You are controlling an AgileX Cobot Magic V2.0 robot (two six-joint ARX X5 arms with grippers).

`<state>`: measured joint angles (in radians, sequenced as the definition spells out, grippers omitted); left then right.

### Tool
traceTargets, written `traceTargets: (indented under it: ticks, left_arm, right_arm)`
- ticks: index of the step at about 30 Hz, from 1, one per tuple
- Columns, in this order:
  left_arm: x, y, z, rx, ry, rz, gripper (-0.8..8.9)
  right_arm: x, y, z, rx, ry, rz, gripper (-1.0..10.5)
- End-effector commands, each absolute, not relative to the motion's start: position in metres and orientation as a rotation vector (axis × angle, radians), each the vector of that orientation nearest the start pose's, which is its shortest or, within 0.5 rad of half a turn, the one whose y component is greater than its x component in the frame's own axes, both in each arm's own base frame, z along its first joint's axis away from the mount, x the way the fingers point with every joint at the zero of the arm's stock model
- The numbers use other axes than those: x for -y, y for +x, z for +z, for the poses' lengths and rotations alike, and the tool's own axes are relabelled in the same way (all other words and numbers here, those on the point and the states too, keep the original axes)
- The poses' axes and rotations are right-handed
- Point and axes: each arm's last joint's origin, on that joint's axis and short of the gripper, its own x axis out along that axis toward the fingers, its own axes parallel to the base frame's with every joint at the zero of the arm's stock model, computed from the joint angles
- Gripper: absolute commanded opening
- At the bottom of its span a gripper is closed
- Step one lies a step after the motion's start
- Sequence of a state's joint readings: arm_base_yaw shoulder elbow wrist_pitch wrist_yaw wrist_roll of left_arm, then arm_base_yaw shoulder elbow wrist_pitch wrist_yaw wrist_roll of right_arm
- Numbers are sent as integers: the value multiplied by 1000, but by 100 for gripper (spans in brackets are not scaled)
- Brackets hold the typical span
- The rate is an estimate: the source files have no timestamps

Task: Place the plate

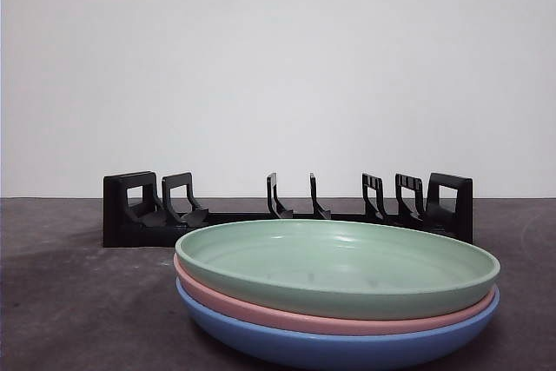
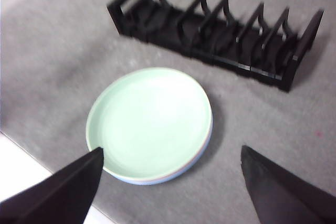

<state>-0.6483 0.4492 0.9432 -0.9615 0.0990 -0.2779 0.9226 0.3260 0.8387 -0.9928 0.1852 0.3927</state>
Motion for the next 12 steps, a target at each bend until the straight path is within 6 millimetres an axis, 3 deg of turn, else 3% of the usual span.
traceTargets:
  ticks: [1,2,3,4,5,12]
  left_arm:
    - [35,42,347,-544,-140,-662,297]
    - [35,42,347,-548,-139,-662,135]
    - [35,42,346,-555,-137,-660,-19]
    - [35,41,345,-560,-138,-658,26]
    - [35,41,345,-565,-135,-651,7]
    - [34,41,343,-588,-152,-628,7]
  right_arm:
    - [-24,25,320,-502,115,654,399]
    - [-23,24,319,-495,107,658,278]
    - [-23,24,319,-499,104,656,66]
    - [-23,23,318,-504,100,655,-13]
    - [-23,24,318,-506,97,649,30]
    - [-23,24,318,-507,99,653,19]
